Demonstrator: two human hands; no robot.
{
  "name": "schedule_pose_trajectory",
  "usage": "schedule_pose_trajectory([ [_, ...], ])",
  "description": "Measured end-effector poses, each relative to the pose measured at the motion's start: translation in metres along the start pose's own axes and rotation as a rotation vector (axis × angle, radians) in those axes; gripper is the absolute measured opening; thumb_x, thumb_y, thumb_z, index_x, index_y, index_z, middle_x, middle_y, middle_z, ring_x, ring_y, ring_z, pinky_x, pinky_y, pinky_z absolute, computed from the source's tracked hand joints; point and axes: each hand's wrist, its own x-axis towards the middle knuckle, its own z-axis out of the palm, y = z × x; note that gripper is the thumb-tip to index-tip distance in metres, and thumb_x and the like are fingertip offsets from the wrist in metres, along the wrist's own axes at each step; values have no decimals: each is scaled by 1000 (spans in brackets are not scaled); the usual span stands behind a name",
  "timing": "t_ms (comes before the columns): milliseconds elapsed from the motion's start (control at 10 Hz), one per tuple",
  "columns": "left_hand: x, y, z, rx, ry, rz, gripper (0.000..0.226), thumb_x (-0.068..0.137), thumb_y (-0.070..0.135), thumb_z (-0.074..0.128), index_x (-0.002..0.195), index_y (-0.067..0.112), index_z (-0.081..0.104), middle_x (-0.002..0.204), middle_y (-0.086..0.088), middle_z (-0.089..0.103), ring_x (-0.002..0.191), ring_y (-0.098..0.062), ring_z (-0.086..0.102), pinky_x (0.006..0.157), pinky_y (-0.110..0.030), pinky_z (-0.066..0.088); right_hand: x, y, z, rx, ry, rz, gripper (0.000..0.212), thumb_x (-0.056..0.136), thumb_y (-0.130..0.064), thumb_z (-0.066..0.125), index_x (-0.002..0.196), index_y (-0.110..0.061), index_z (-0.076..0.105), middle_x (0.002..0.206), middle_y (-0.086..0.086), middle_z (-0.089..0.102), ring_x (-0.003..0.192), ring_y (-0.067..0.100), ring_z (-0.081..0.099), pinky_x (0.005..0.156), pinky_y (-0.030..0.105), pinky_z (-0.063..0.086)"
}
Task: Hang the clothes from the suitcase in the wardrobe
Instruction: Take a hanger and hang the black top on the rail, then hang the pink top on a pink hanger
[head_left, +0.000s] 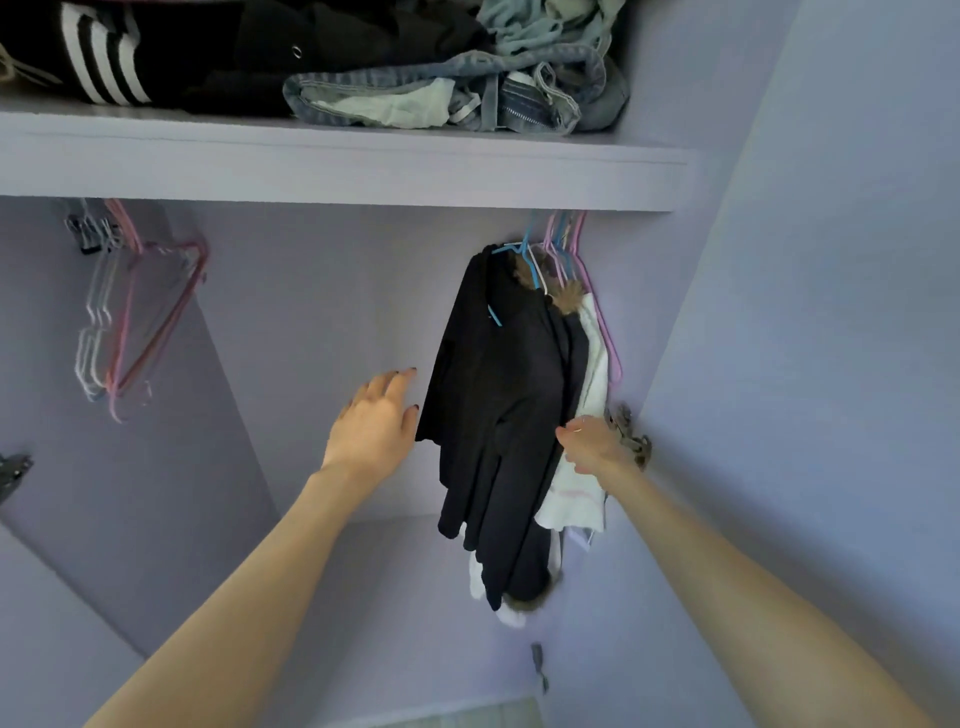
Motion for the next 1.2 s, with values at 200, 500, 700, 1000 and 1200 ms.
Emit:
schedule_pose_trajectory([
  [200,-88,7,24,-142,-244,-24,37,97,24,43,133,19,45,132,-4,51,114,-29,52,91,-37,43,-82,55,17,-42,-84,-3,17,93,-21,50,101,-11,61,112,10,63,103,27,61,82,29,46],
  [500,-231,36,77,-218,-586,105,27,95,22,47,119,19,60,117,-4,63,105,-24,56,82,-26,41,-242,169,37,-1,-194,148,21,90,-13,49,102,-5,65,107,13,67,92,23,62,79,29,46],
  [700,-290,87,117,-255,-765,207,26,95,26,47,116,22,61,113,-2,63,93,-14,55,78,-22,41,-306,255,13,90,-128,299,19,90,-12,50,74,-21,55,75,0,59,65,13,56,65,23,46],
  [1000,-358,246,191,-266,-1006,473,24,95,17,48,113,16,63,103,-4,64,90,-19,56,83,-26,44,-372,405,-75,211,63,523,16,91,-14,53,76,-18,57,102,17,68,76,19,57,69,25,48],
  [1200,-398,355,277,-222,-1159,539,27,95,13,46,116,8,62,110,-13,64,98,-26,57,72,-22,39,-398,512,-143,245,126,668,22,93,-13,49,74,-22,53,104,18,68,77,18,56,80,33,50],
])
